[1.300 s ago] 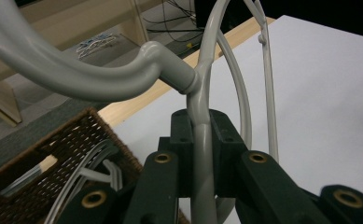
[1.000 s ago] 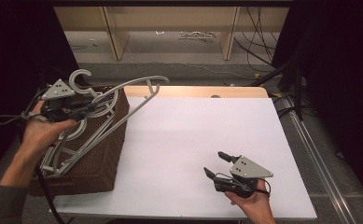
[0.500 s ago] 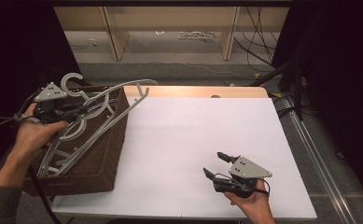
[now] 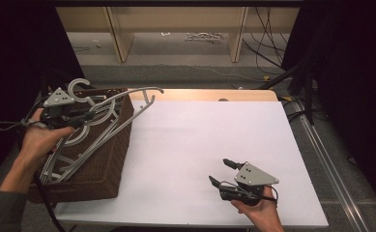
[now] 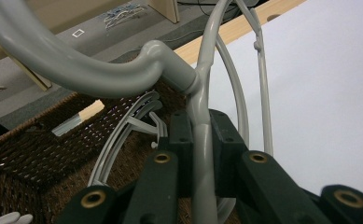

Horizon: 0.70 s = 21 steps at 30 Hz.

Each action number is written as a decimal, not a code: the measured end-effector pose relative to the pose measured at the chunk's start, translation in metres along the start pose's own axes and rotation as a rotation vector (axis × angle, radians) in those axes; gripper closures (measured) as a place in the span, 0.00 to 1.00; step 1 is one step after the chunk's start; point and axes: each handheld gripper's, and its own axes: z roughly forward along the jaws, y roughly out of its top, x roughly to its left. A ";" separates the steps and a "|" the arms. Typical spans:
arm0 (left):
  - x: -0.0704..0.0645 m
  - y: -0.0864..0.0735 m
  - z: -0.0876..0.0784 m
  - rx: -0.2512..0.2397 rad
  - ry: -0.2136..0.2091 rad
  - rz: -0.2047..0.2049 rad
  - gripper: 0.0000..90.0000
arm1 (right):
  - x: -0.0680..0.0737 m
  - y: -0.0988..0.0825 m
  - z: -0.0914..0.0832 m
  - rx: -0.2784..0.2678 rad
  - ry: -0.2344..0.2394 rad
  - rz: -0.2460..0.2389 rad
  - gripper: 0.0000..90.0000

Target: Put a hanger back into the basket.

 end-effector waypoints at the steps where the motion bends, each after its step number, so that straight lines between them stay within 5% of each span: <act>1: 0.000 0.000 0.000 -0.002 0.000 0.001 0.90 | 0.001 0.000 0.001 -0.001 -0.002 -0.002 0.35; 10: 0.001 0.000 0.003 0.006 -0.008 0.011 0.90 | 0.000 0.000 0.000 0.001 0.008 0.003 0.35; 13: -0.002 -0.001 0.005 -0.002 0.006 -0.050 0.90 | 0.000 0.000 0.001 -0.009 0.002 0.005 0.34; 21: 0.010 0.000 0.000 0.028 0.006 0.035 0.90 | 0.000 0.000 0.000 -0.009 0.001 0.013 0.33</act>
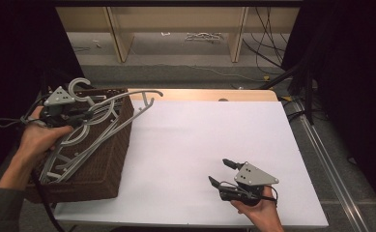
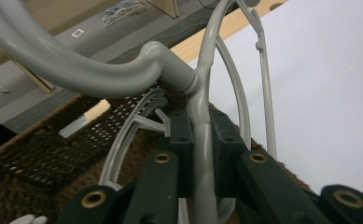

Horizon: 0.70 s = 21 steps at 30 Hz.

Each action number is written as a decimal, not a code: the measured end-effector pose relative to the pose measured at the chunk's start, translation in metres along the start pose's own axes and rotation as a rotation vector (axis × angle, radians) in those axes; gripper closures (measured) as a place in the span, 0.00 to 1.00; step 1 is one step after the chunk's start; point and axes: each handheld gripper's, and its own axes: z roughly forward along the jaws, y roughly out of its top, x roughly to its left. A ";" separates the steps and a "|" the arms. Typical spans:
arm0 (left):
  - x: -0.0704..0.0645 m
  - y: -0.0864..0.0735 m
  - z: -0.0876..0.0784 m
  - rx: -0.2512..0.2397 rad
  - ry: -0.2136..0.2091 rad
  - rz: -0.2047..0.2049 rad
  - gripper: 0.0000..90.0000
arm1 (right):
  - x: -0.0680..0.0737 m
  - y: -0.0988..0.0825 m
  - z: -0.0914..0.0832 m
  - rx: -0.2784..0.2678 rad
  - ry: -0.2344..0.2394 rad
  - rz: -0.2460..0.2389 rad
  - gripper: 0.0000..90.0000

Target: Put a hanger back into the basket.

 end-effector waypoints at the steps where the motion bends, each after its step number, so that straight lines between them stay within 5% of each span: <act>1: 0.002 -0.001 0.000 -0.015 0.011 -0.014 0.90 | 0.000 0.000 0.000 -0.005 -0.001 -0.001 0.33; 6: 0.018 -0.009 -0.002 -0.028 0.039 -0.044 0.90 | 0.000 0.001 -0.001 -0.005 -0.001 0.010 0.31; 8: 0.024 -0.013 -0.004 -0.022 0.043 -0.023 0.90 | -0.001 0.001 -0.001 -0.006 -0.001 0.012 0.31; 21: 0.045 -0.038 -0.006 -0.021 0.090 -0.087 0.90 | -0.001 0.001 -0.001 -0.014 -0.003 0.017 0.28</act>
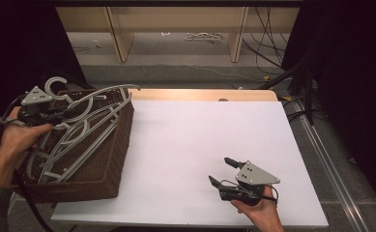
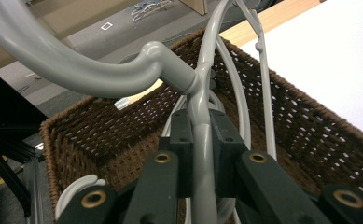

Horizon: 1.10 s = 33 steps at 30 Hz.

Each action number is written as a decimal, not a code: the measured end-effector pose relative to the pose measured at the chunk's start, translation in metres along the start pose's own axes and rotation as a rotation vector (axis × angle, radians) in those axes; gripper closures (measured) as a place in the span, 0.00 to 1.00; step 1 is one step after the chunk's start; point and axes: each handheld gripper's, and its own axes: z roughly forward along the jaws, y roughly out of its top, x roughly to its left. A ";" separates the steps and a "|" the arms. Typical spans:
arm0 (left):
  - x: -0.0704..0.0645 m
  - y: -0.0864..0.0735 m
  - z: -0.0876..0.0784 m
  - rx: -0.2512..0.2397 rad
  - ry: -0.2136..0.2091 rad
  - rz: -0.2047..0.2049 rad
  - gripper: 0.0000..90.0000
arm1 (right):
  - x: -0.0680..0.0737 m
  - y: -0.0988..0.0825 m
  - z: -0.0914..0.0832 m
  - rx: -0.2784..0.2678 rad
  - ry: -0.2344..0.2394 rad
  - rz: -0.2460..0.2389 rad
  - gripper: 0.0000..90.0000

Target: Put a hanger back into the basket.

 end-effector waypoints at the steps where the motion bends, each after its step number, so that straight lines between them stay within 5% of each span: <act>1: 0.001 -0.002 0.001 -0.003 0.004 -0.011 0.90 | 0.000 0.000 0.000 -0.001 0.000 0.000 0.28; 3: 0.005 -0.005 -0.001 0.017 0.007 -0.001 0.90 | 0.000 0.000 0.000 0.001 0.000 0.001 0.28; 16: 0.021 -0.026 -0.009 -0.027 0.042 -0.123 0.90 | 0.000 0.000 0.001 0.001 -0.009 0.005 0.28; 22: 0.023 -0.029 0.001 0.051 0.051 -0.061 0.90 | 0.001 0.000 0.001 -0.002 -0.008 0.006 0.28; 33: 0.019 -0.046 0.022 0.128 0.020 -0.064 0.90 | 0.000 0.000 0.001 0.000 -0.010 0.004 0.29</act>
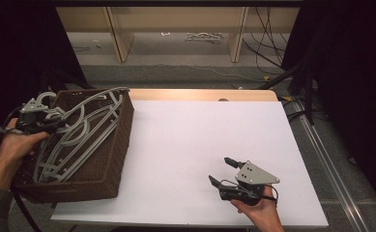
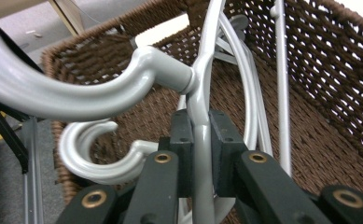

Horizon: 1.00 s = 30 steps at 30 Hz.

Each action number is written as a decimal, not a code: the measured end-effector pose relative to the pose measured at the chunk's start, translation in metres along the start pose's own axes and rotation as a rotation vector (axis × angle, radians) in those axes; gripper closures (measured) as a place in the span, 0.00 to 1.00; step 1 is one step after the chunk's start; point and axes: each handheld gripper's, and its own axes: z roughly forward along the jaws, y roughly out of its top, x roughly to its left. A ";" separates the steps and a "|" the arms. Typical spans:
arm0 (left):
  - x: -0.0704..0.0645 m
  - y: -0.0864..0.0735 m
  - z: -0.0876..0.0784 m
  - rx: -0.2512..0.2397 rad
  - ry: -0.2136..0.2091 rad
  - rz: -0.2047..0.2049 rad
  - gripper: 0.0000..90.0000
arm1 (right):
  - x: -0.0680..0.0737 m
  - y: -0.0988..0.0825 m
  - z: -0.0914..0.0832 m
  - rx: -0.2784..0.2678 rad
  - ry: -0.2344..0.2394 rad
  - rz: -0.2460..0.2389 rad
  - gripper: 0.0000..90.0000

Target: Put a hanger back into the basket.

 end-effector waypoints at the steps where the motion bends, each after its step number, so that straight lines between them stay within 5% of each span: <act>1: -0.001 -0.001 0.002 0.006 -0.001 -0.009 0.90 | 0.000 0.000 0.000 0.000 0.001 0.000 0.29; 12: -0.006 -0.012 0.020 0.082 0.046 0.000 0.89 | 0.000 0.000 -0.001 0.006 0.005 -0.002 0.29; 22: -0.005 -0.015 0.022 0.063 0.076 0.012 0.87 | 0.000 0.000 0.000 0.001 0.001 -0.001 0.29; 25: -0.005 -0.016 0.021 0.057 0.065 -0.021 0.84 | 0.000 0.000 0.000 0.001 0.000 -0.004 0.29; 30: -0.011 -0.018 0.024 0.080 0.063 0.016 0.86 | 0.000 0.000 0.000 0.010 0.008 -0.006 0.29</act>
